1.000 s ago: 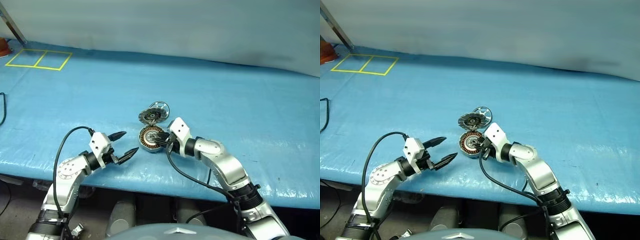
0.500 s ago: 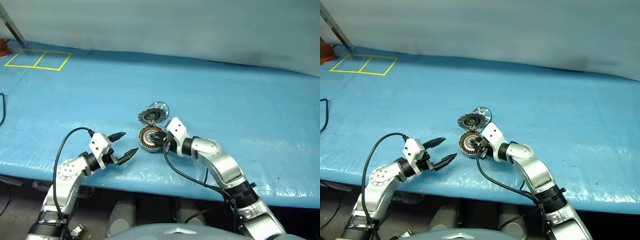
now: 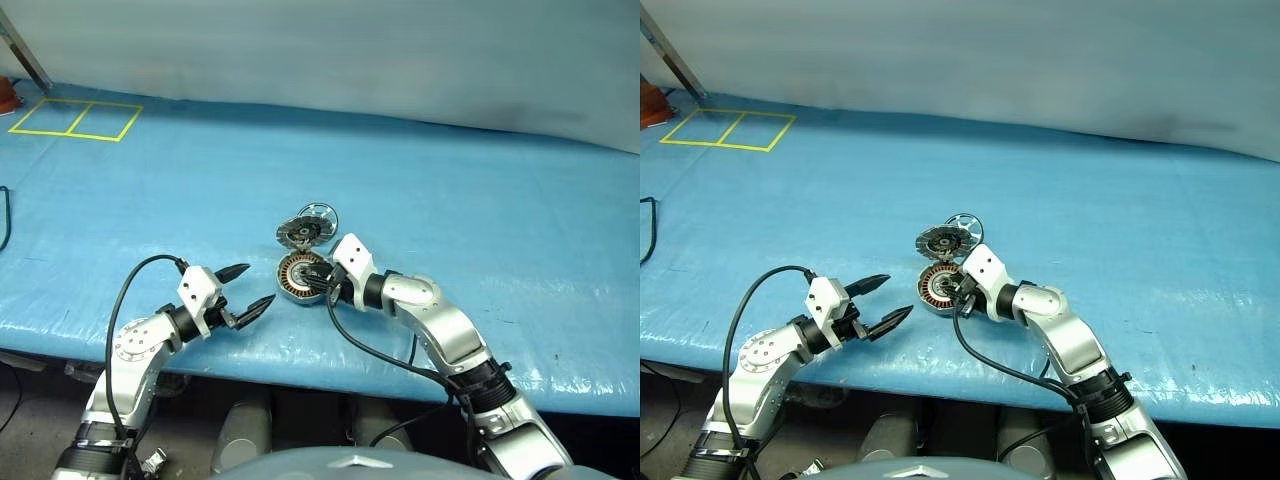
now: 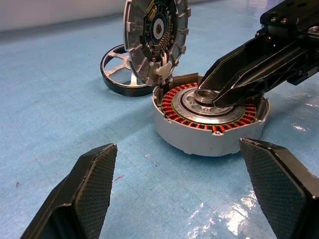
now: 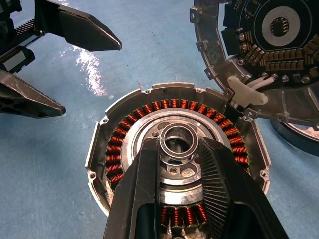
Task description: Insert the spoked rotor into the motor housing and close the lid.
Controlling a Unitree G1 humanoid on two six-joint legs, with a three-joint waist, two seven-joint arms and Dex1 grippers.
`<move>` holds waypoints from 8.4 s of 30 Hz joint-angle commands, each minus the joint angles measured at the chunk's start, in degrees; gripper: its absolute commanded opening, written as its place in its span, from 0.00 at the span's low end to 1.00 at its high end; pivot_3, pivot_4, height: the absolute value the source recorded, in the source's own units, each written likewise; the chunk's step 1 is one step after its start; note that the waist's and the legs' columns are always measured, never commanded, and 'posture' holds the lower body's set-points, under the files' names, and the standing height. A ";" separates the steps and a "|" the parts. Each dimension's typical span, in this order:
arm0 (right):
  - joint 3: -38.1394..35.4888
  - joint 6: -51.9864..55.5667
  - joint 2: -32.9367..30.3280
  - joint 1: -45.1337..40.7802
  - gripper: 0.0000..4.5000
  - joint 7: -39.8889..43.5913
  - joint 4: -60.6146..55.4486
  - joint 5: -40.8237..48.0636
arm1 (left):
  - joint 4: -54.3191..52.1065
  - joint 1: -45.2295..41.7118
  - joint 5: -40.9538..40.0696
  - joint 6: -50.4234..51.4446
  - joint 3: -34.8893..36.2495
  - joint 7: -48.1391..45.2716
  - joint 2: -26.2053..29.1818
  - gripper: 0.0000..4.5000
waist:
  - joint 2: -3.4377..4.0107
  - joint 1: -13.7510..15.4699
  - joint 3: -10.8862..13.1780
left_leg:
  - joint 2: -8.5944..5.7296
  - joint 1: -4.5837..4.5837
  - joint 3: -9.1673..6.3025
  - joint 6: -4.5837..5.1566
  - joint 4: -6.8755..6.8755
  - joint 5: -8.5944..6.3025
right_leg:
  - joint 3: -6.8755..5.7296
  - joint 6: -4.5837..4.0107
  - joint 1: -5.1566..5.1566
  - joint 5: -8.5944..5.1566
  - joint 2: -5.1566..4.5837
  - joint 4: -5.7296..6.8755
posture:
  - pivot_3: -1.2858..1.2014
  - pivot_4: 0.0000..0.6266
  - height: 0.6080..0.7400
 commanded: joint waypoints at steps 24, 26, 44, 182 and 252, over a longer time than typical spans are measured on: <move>-2.07 -0.76 2.62 -0.67 0.27 0.31 -1.92 1.58 | 0.11 0.15 2.22 -3.03 0.53 1.27 -0.34 0.95 | -0.01 0.00 0.01 | 0.01 0.00 0.00 -0.01 -0.18 0.00 | -0.02 -0.08 -0.07 -0.05 0.00 -0.04 | 0.52 0.24 1.00; -2.07 -0.96 2.78 -0.90 0.12 0.03 -1.18 1.37 | 0.25 0.14 2.43 -3.30 0.48 1.43 -0.40 0.95 | -0.01 0.00 0.01 | 0.01 0.00 0.01 -0.01 -0.19 0.00 | -0.02 -0.08 -0.08 -0.05 0.00 -0.05 | 0.52 0.24 1.00; 5.25 -2.30 -0.30 -2.31 0.01 0.99 1.08 -6.26 | 0.18 0.87 2.60 -3.68 0.83 2.34 -0.24 0.95 | -0.01 -0.07 0.00 | 0.01 0.03 0.01 -0.01 -0.21 0.00 | -0.03 -0.10 -0.07 -0.07 0.00 -0.04 | 0.52 0.24 1.00; -13.87 -1.51 -6.13 19.45 0.00 -13.47 -22.82 0.61 | 77.51 -73.89 26.95 4.37 -5.12 -21.08 -6.15 0.99 | -0.39 -0.52 0.22 | -0.13 -0.80 -0.29 0.03 0.54 -0.01 | -0.10 0.74 -0.43 0.27 0.15 0.33 | 0.52 0.24 1.00; -13.23 -18.58 3.10 -23.91 0.00 1.02 44.29 -6.24 | 6.45 -12.36 -0.35 2.30 1.14 -11.41 -1.94 1.00 | -0.24 -1.79 0.17 | 0.04 0.18 -0.06 -0.05 0.17 0.31 | 0.13 0.02 0.20 0.47 0.24 0.24 | 0.52 0.24 1.00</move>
